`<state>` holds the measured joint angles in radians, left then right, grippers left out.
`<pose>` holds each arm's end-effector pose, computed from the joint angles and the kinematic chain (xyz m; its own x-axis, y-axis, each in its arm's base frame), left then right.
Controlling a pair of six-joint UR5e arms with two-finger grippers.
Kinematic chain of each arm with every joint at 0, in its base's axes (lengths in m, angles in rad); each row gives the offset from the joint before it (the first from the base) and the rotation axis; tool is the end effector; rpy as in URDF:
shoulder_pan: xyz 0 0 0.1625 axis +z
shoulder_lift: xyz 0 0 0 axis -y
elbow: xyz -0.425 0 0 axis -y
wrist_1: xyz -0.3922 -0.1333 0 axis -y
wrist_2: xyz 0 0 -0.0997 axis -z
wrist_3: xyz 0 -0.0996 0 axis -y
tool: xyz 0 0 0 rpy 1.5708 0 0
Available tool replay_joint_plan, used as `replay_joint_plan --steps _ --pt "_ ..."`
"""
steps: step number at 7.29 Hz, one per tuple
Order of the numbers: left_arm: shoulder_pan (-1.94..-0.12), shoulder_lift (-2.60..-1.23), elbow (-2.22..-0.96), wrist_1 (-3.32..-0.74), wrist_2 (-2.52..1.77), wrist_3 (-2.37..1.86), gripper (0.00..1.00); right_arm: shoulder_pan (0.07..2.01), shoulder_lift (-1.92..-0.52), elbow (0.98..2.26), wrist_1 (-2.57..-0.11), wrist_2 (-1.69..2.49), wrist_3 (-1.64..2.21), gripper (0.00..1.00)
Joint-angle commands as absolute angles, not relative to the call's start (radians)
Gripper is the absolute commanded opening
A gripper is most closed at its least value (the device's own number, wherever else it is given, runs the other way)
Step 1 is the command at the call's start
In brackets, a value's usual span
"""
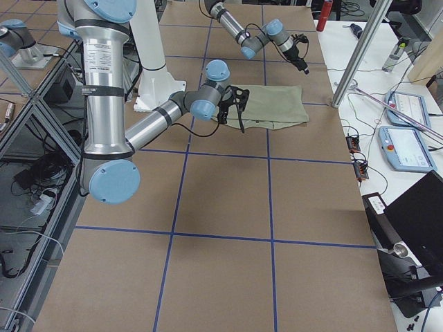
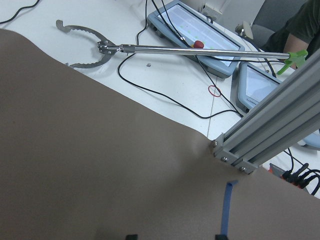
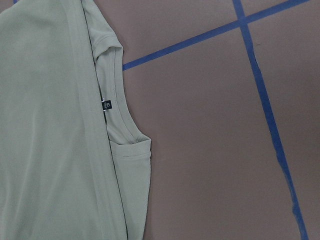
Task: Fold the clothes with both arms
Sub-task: 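Release the shirt with the left gripper while the right gripper presses its collar edge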
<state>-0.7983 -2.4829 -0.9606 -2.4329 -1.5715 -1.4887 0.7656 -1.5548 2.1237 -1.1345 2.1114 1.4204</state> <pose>0.4919 -0.6956 0.2539 0.3339 -0.2251 -0.9153 0.6907 0.7193 0.0750 -0.2768 -0.3798 0.3378 0.4241 0.2295 0.8761 -0.2198 0.9645 -0.1462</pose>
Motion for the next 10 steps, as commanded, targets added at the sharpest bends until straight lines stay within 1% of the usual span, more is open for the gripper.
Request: replay_joint_plan --steps 1,2,3,4,5,6,8,10 --pt "-0.819 -2.367 -1.143 -2.299 -1.728 -1.442 1.0 0.747 -1.507 2.091 -1.196 2.106 1.343 1.0" --pt "-0.821 -2.349 -1.249 -2.149 -1.768 -1.402 1.0 0.72 -1.44 2.092 -1.315 2.088 1.313 1.0" --pt "-0.822 -2.304 -1.37 -2.052 -1.82 -1.393 1.0 0.64 -1.364 2.089 -1.445 1.998 1.295 1.0" --pt "-0.824 -2.217 -1.534 -1.977 -1.866 -1.387 1.0 0.565 -1.254 2.07 -1.585 1.909 1.283 1.0" --pt "-0.824 -2.132 -1.671 -1.944 -1.9 -1.355 1.0 0.54 -1.138 2.01 -1.709 1.898 1.24 1.0" --pt "-0.824 -2.084 -1.74 -1.941 -1.913 -1.35 1.0 0.526 -1.055 1.932 -1.748 1.896 1.195 1.0" --pt "-0.824 -2.076 -1.747 -1.94 -1.914 -1.35 1.0 0.488 -0.991 1.837 -1.749 1.896 1.16 1.0" --pt "-0.822 -2.075 -1.747 -1.942 -1.916 -1.351 1.0 0.451 -0.985 1.798 -1.75 1.896 1.146 1.0"
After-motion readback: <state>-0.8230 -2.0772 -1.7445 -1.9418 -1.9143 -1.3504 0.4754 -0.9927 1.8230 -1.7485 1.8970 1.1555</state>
